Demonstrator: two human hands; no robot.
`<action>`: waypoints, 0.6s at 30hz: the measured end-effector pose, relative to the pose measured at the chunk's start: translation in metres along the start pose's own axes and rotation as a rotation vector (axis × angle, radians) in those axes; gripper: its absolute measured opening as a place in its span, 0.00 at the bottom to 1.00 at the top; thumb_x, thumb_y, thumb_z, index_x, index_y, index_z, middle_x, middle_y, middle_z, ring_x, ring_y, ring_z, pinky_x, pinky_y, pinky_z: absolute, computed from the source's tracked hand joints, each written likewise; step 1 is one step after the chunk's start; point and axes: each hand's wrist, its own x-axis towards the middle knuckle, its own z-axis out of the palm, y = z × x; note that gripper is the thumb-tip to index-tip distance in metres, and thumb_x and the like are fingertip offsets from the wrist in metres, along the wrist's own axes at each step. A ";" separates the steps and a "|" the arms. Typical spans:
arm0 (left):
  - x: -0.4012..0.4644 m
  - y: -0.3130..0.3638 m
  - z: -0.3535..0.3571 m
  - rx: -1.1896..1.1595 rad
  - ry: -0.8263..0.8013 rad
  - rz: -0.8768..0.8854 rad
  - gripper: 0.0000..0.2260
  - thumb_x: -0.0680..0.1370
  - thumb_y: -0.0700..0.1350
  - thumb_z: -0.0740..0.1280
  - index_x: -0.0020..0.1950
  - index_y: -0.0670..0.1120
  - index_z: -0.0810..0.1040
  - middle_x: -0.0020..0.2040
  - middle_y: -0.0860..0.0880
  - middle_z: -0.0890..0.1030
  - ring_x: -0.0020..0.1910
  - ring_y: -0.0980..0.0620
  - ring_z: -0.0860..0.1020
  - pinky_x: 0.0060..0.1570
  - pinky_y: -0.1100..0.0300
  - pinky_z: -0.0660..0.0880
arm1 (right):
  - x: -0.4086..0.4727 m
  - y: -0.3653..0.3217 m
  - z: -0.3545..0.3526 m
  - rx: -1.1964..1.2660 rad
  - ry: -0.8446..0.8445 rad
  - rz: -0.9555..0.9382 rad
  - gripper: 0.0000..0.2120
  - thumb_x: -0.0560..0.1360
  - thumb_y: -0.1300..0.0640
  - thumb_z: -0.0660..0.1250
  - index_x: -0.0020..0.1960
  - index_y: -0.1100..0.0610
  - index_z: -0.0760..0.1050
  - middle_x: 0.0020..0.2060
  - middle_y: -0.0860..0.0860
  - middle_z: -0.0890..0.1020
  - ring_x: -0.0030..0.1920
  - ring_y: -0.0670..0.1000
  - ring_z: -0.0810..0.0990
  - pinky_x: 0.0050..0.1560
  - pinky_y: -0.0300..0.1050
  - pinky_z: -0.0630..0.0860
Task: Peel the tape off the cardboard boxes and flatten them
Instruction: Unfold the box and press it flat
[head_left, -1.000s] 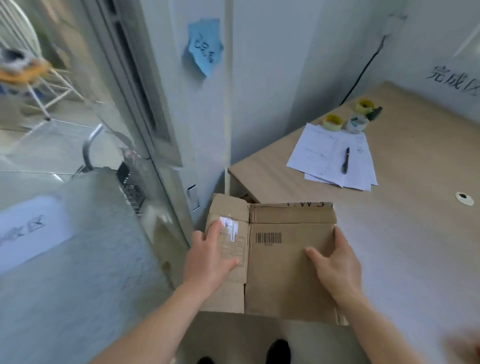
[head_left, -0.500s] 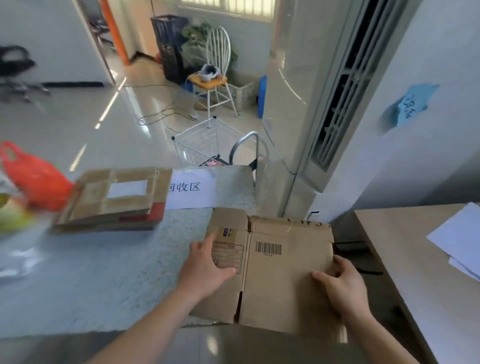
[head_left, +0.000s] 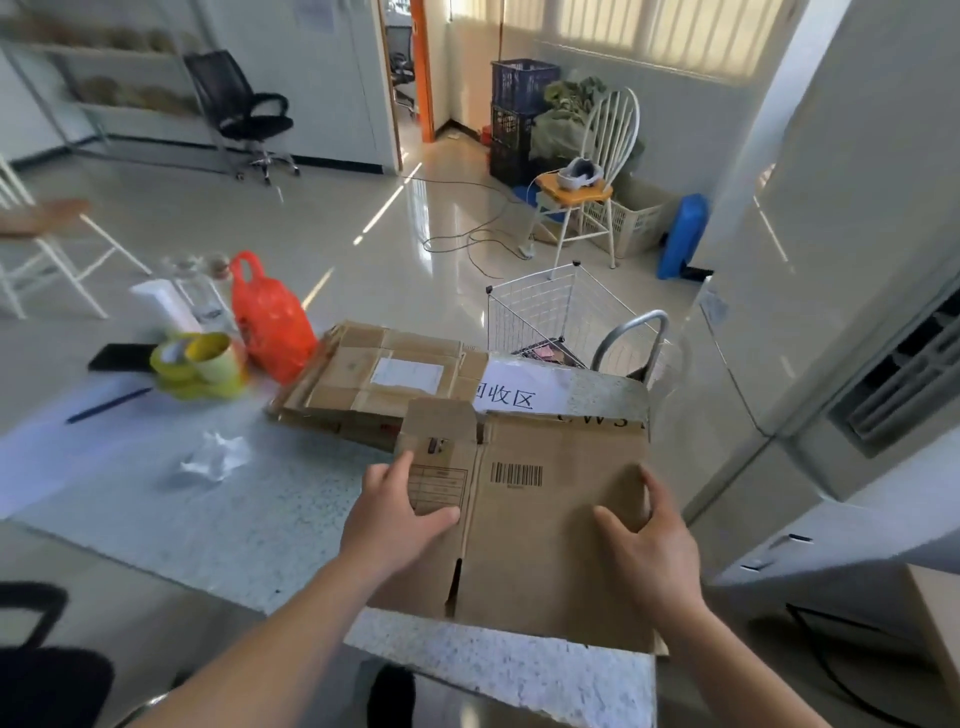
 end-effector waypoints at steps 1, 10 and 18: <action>0.013 -0.005 -0.006 0.006 0.009 -0.011 0.46 0.68 0.69 0.70 0.80 0.54 0.55 0.70 0.51 0.63 0.59 0.52 0.72 0.53 0.56 0.73 | 0.008 -0.009 0.011 -0.006 0.000 -0.005 0.36 0.72 0.46 0.74 0.76 0.40 0.61 0.67 0.46 0.77 0.64 0.53 0.77 0.61 0.48 0.72; 0.172 -0.065 -0.066 -0.012 -0.001 -0.030 0.47 0.68 0.64 0.75 0.80 0.49 0.58 0.75 0.46 0.60 0.72 0.44 0.66 0.70 0.49 0.67 | 0.097 -0.093 0.148 -0.057 0.017 -0.035 0.37 0.71 0.49 0.74 0.76 0.44 0.62 0.67 0.48 0.77 0.64 0.52 0.76 0.60 0.46 0.71; 0.307 -0.115 -0.123 0.141 -0.050 0.006 0.48 0.66 0.67 0.74 0.80 0.55 0.57 0.82 0.51 0.44 0.79 0.44 0.54 0.75 0.44 0.60 | 0.184 -0.163 0.266 -0.153 -0.036 -0.029 0.32 0.67 0.46 0.71 0.70 0.44 0.66 0.54 0.49 0.77 0.53 0.52 0.76 0.52 0.47 0.73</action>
